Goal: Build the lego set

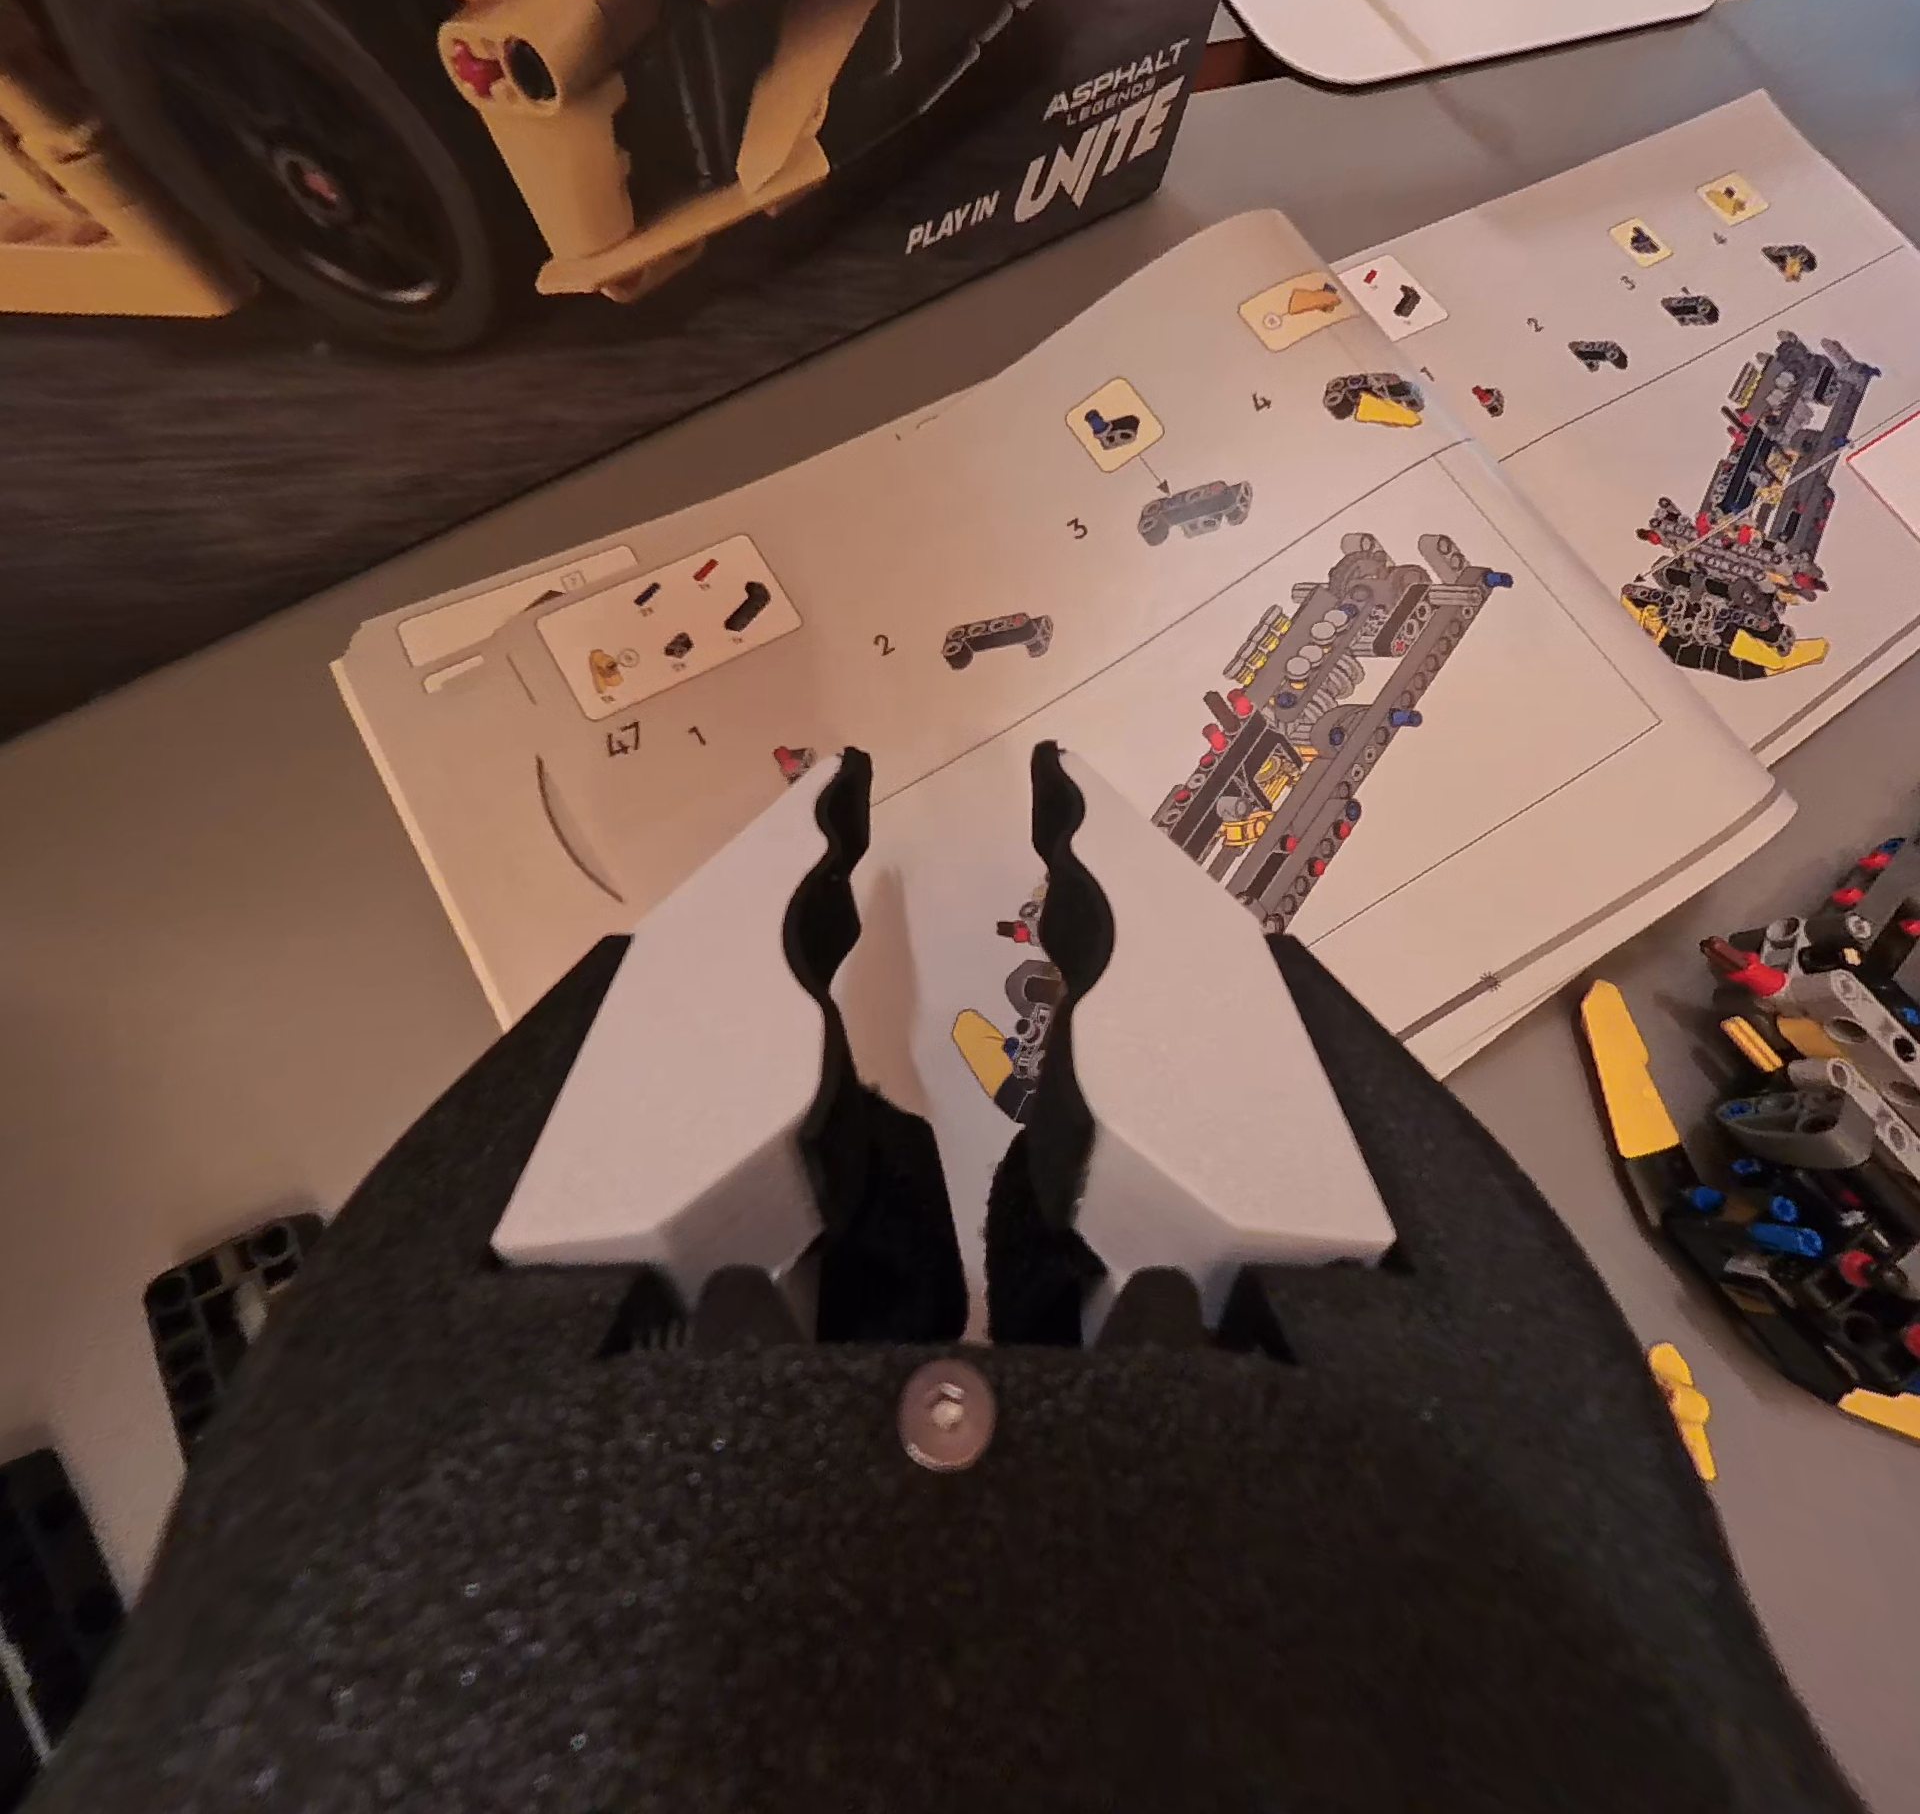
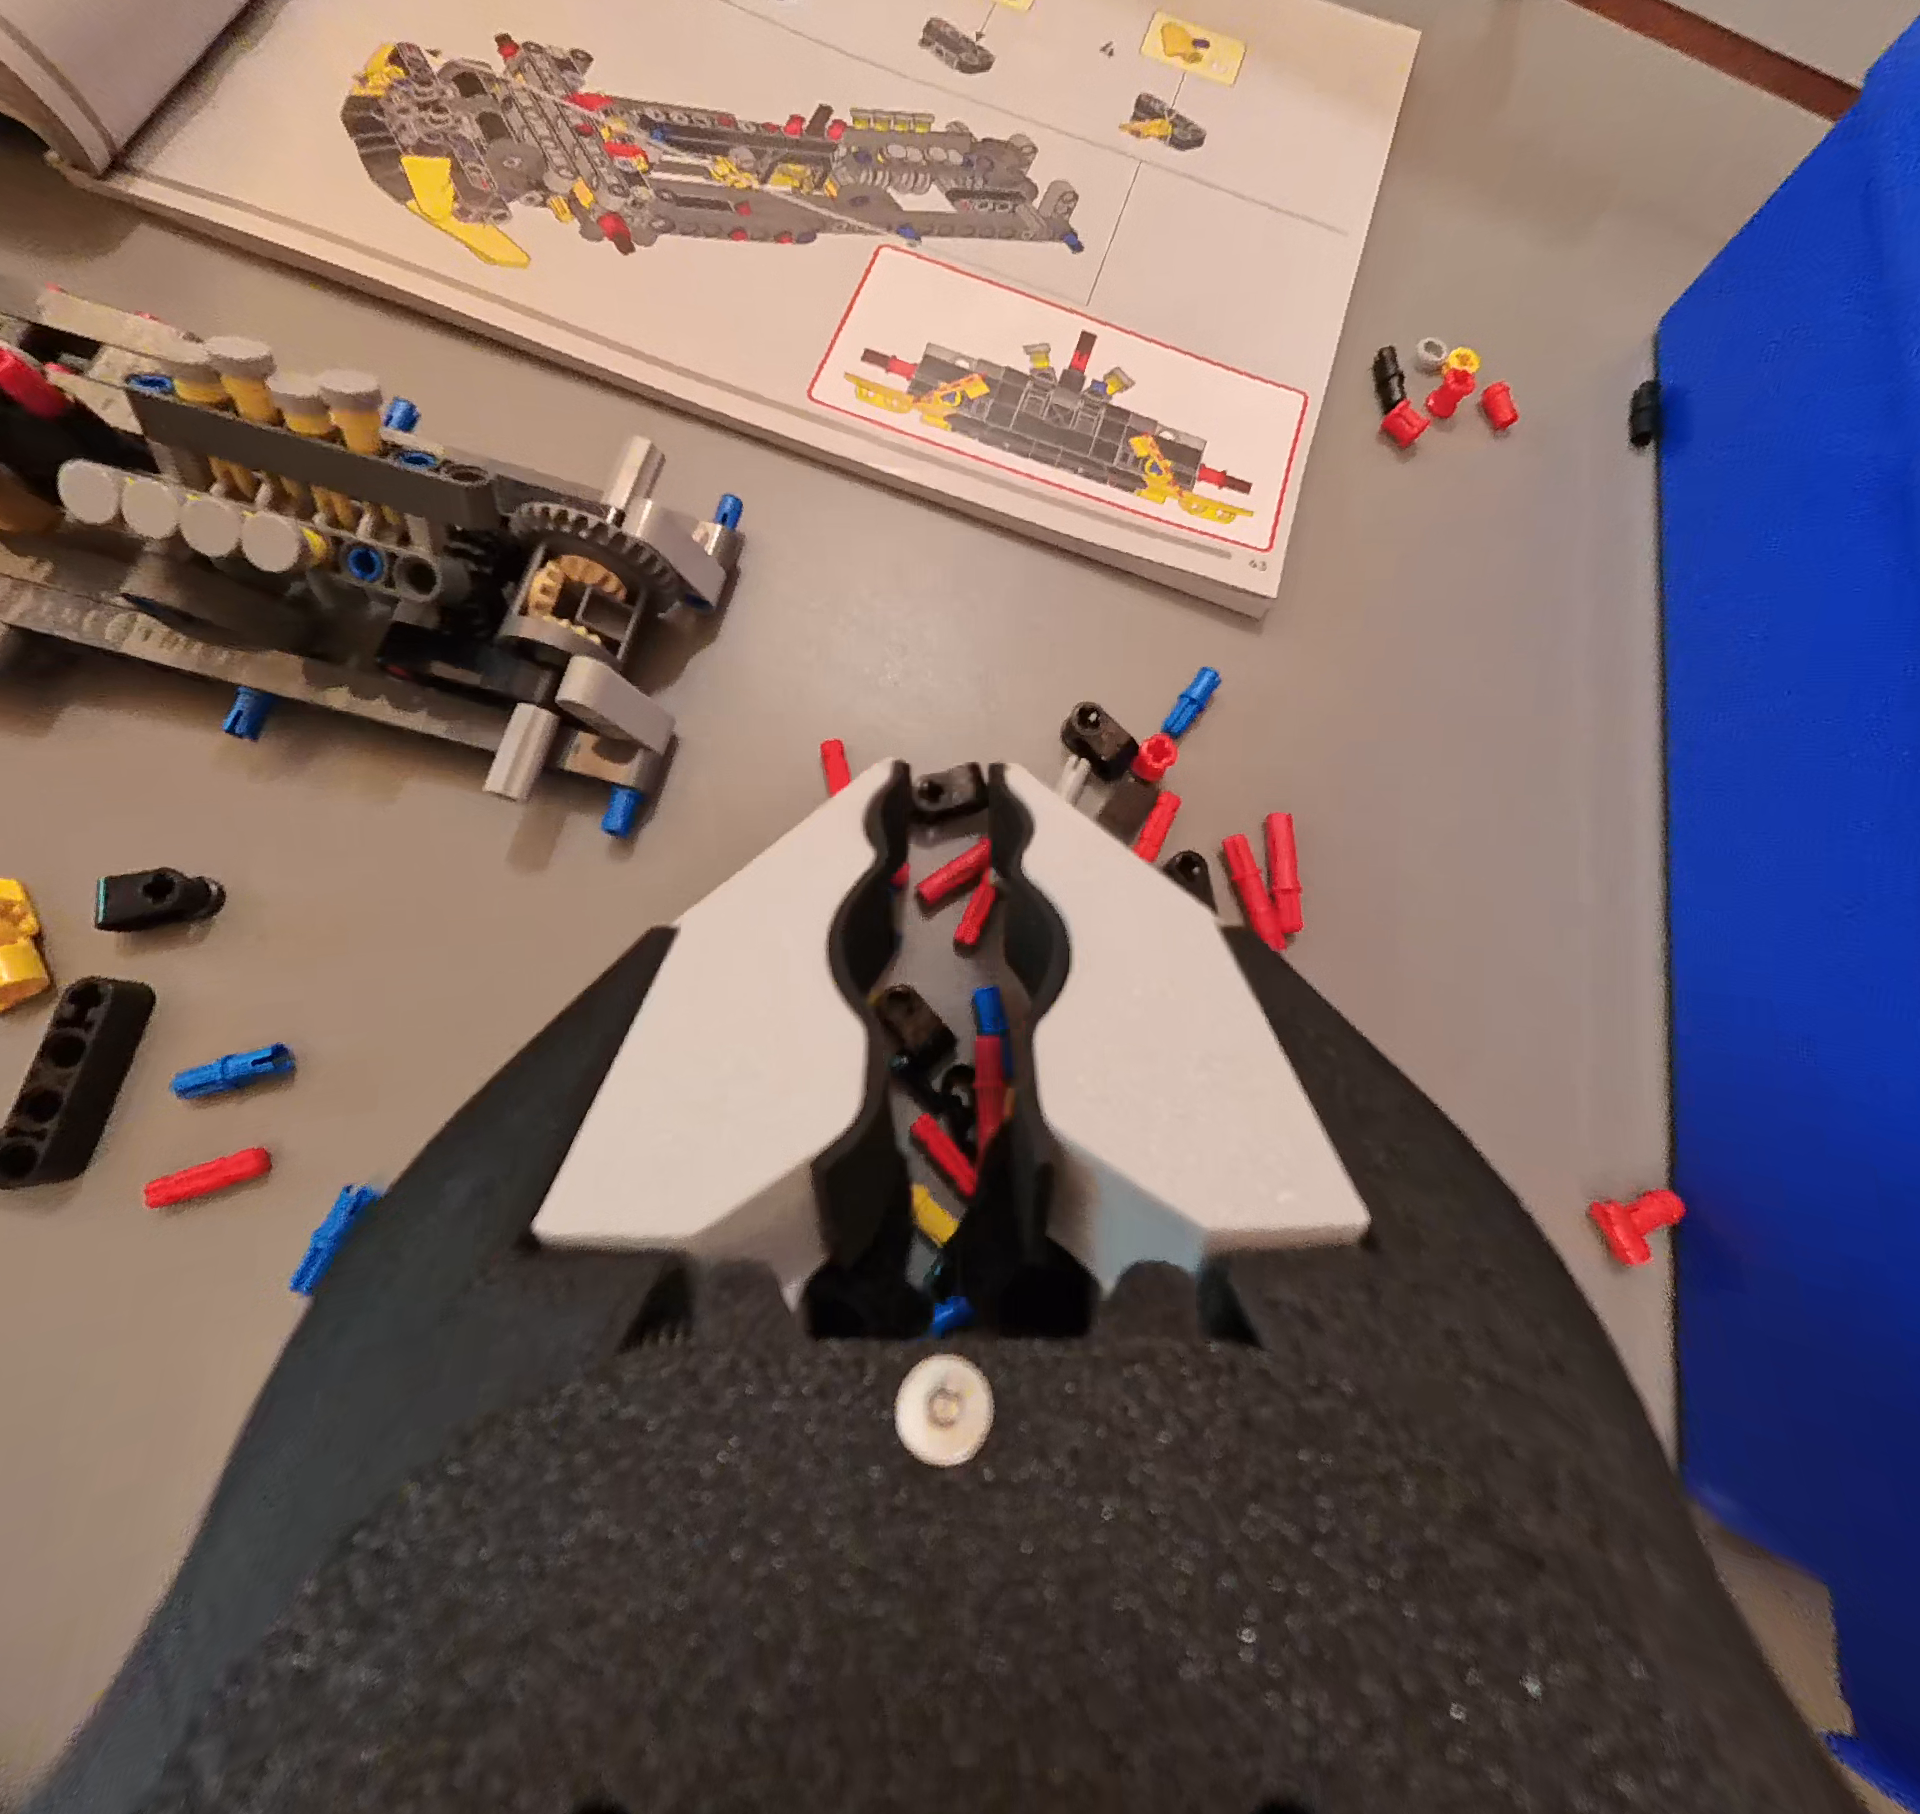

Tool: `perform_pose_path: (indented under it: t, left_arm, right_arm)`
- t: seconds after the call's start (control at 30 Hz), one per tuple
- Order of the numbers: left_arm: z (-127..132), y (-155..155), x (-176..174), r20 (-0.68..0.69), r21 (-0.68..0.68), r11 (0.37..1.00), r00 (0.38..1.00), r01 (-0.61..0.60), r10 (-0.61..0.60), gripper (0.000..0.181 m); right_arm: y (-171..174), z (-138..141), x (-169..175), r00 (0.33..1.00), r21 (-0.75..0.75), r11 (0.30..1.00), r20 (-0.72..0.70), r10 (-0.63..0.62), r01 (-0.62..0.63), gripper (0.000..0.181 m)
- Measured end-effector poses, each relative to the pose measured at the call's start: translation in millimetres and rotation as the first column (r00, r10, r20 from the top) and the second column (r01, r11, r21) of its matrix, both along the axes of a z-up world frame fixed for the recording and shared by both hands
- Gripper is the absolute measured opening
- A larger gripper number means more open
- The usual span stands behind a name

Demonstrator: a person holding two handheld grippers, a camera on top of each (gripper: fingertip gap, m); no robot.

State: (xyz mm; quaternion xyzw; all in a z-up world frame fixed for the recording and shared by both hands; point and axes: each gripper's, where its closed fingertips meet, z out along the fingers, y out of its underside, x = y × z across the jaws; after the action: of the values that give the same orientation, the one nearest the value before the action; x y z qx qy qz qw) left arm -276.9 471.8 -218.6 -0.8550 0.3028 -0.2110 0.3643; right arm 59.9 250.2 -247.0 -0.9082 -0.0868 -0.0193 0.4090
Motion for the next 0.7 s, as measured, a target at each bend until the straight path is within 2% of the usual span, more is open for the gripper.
perform_pose_path:
  t: [0.17,0.23,0.27,0.33,0.43,0.53,0.6,0.7]
  left_arm:
    - [0.4,1.1,-0.8,0.005,-0.002,1.0,1.0,-0.005,0.005,0.029]
    - [1.7,0.5,-0.1,0.004,0.004,1.0,1.0,-0.002,0.002,0.029]
    - [2.7,0.2,0.3,0.003,0.008,1.0,1.0,-0.001,0.001,0.029]
    - [5.3,0.0,0.7,0.003,0.02,1.0,1.0,0.0,-0.001,0.029]
    - [7.9,-0.3,0.6,0.001,0.029,1.0,1.0,0.001,-0.001,0.029]
    - [10.3,-0.2,-0.2,0.003,0.036,0.999,1.0,-0.002,0.001,0.029]
    - [12.1,0.2,-0.8,0.005,0.04,0.999,1.0,-0.004,0.004,0.029]
    - [12.6,-0.5,-0.2,0.009,0.038,0.999,1.0,-0.002,0.002,0.029]
  right_arm:
    - [-3.0,2.6,5.8,0.999,0.006,1.0,0.034,-0.021,0.02,0.012]
    - [-2.2,20.1,0.7,1.0,0.073,0.997,0.026,-0.008,0.006,0.006]
    - [-2.6,35.9,-12.9,0.999,0.132,0.99,-0.012,0.044,-0.042,0.0]
    - [-11.5,62.1,-55.4,0.97,0.218,0.953,-0.071,0.232,-0.212,0.0]
    - [-22.4,48.4,-58.0,0.975,0.093,0.972,0.074,0.208,-0.214,0.0]
    - [-31.0,48.1,-47.8,0.968,0.099,0.979,0.196,0.155,-0.177,0.0]
    - [-39.5,41.5,-57.6,0.97,0.047,0.975,0.125,0.208,-0.215,0.0]
    - [-57.6,27.2,-92.1,0.933,-0.052,0.937,-0.122,0.339,-0.347,0.0]
